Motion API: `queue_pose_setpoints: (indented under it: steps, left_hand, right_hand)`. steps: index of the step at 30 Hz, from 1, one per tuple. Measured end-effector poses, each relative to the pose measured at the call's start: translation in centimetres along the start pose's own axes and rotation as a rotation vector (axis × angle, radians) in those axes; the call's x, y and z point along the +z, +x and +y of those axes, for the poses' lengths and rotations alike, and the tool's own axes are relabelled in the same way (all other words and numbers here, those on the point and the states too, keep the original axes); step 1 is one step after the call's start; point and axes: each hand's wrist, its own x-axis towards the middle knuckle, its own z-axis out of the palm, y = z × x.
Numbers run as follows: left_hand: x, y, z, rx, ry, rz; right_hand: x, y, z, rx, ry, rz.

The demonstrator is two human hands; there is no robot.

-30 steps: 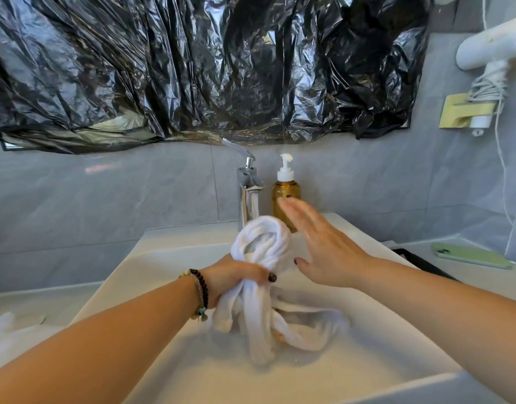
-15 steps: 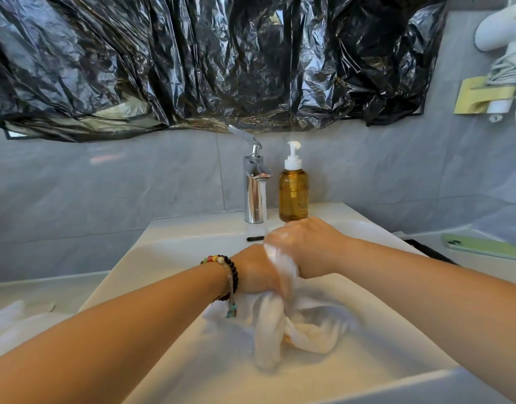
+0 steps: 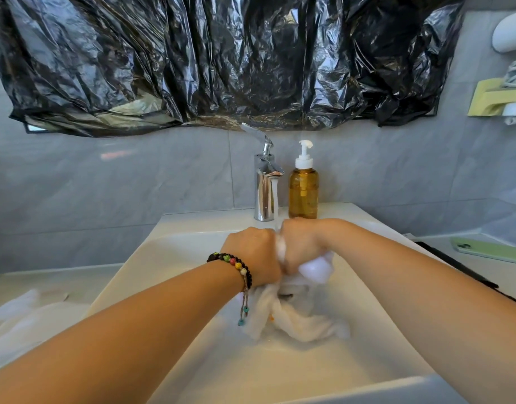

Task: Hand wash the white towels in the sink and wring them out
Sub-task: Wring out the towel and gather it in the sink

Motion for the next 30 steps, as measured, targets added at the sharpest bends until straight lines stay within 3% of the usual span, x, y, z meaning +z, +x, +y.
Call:
queue_pose_setpoints:
  steps: [6, 8, 10, 12, 14, 16, 19, 23, 26, 30]
  left_hand:
    - [0.4, 0.1, -0.7, 0.14, -0.021, 0.027]
    - [0.3, -0.1, -1.4, 0.101, -0.128, -0.017]
    - [0.1, -0.1, -2.6, -0.008, -0.321, -0.079]
    - [0.1, 0.0, -3.7, -0.145, -0.518, -0.141]
    - [-0.1, 0.0, -4.4, -0.252, -0.719, -0.192]
    - [-0.3, -0.2, -4.8, -0.272, -0.964, -0.267]
    - [-0.7, -0.8, -4.8, -0.177, -1.182, -0.465]
    - [-1.0, -1.4, -3.2, -0.036, -1.041, -0.55]
    - [-0.6, -1.1, -2.4, -0.01, -0.837, -0.464]
    - [0.2, -0.4, -1.6, -0.093, -0.601, -0.288]
  right_hand:
    - [1.0, -0.4, 1.9, 0.056, 0.467, -0.17]
    - [1.1, -1.0, 2.9, 0.054, 0.626, -0.104]
    - [1.5, -2.2, 3.9, 0.032, 0.676, 0.139]
    - [2.5, -3.5, 4.2, -0.102, 0.466, 0.449]
    - [3.7, -4.0, 3.9, -0.297, 0.094, 0.667]
    - [5.0, -3.0, 3.5, -0.443, -0.228, 0.778]
    - [5.8, -0.9, 2.2, -0.521, -0.378, 0.922]
    - [4.7, 0.7, 1.3, -0.642, -0.462, 1.011]
    - [4.4, 1.7, 1.5, -0.646, -0.428, 0.905]
    - [3.6, 1.6, 0.7, -0.491, -0.364, 0.73]
